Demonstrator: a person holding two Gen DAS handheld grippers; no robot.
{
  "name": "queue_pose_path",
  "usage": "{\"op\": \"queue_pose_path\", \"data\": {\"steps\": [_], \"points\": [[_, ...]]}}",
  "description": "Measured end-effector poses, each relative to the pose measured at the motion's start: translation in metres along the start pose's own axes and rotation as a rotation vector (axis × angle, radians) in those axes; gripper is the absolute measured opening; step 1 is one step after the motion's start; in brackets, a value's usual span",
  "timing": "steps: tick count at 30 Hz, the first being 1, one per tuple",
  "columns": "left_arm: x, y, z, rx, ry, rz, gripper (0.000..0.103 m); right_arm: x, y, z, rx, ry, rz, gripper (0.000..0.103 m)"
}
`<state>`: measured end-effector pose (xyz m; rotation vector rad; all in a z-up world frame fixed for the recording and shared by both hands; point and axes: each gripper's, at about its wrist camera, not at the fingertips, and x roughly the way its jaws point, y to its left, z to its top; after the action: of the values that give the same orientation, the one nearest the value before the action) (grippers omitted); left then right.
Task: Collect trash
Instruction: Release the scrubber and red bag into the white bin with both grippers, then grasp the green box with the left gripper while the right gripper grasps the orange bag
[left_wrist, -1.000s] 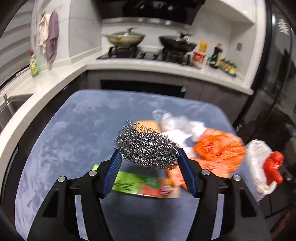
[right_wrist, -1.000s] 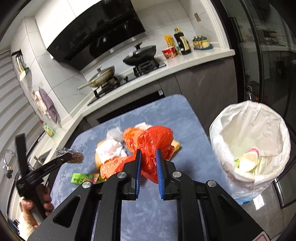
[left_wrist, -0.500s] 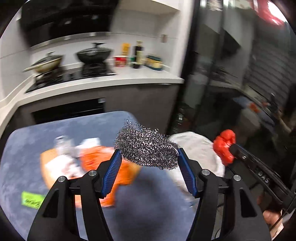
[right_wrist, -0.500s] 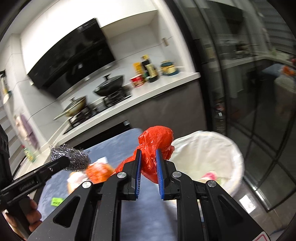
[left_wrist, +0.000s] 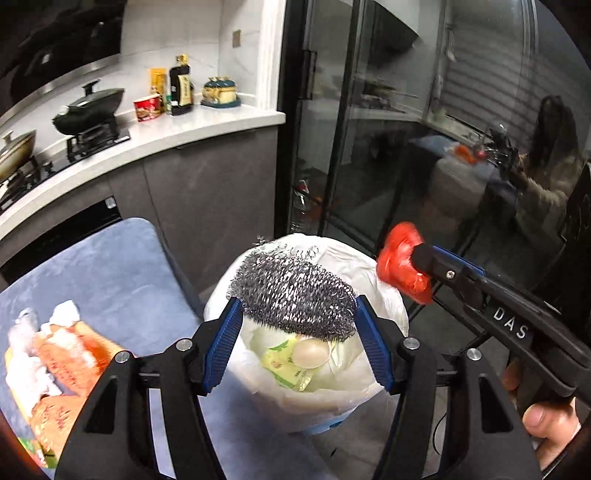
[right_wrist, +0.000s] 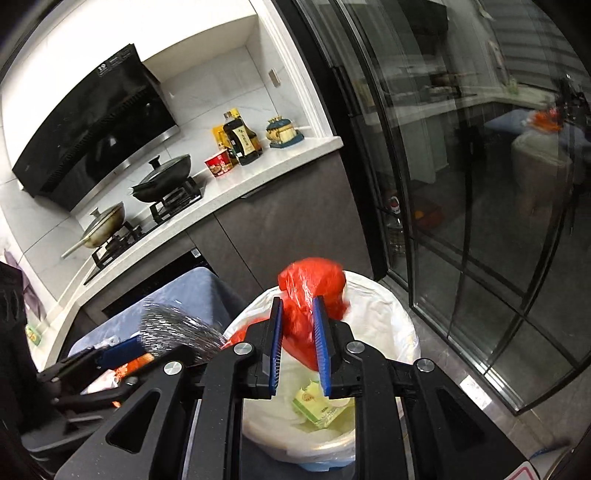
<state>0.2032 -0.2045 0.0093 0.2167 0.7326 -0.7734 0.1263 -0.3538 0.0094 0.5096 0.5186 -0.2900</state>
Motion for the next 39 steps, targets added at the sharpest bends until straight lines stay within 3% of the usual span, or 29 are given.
{"op": "queue_pose_path", "data": {"steps": [5,7,8,11,18,22,29,39], "points": [[0.023,-0.002,0.001,0.006,0.039,-0.012,0.059,0.013,-0.007,0.001,0.001,0.02,-0.013,0.019],[0.024,0.0,0.0,-0.007,0.036,-0.007,0.068,0.014,-0.007,0.001,0.01,0.017,-0.008,0.026],[0.022,0.002,0.0,-0.015,0.025,0.003,0.076,0.012,-0.006,0.0,0.011,0.011,-0.01,0.031],[0.017,0.01,0.003,-0.035,0.002,0.033,0.084,0.007,-0.003,0.001,0.007,-0.006,-0.008,0.037],[-0.004,0.037,0.004,-0.133,-0.028,0.065,0.085,-0.005,0.005,0.003,0.01,-0.029,0.016,0.046],[-0.023,0.053,-0.001,-0.176,-0.043,0.101,0.092,-0.012,0.018,0.002,0.0,-0.035,0.04,0.049],[-0.06,0.089,-0.023,-0.265,-0.047,0.221,0.094,-0.023,0.059,-0.007,-0.045,-0.025,0.115,0.053],[-0.118,0.182,-0.082,-0.539,0.026,0.453,0.095,-0.027,0.14,-0.041,-0.172,0.018,0.2,0.059]]}}
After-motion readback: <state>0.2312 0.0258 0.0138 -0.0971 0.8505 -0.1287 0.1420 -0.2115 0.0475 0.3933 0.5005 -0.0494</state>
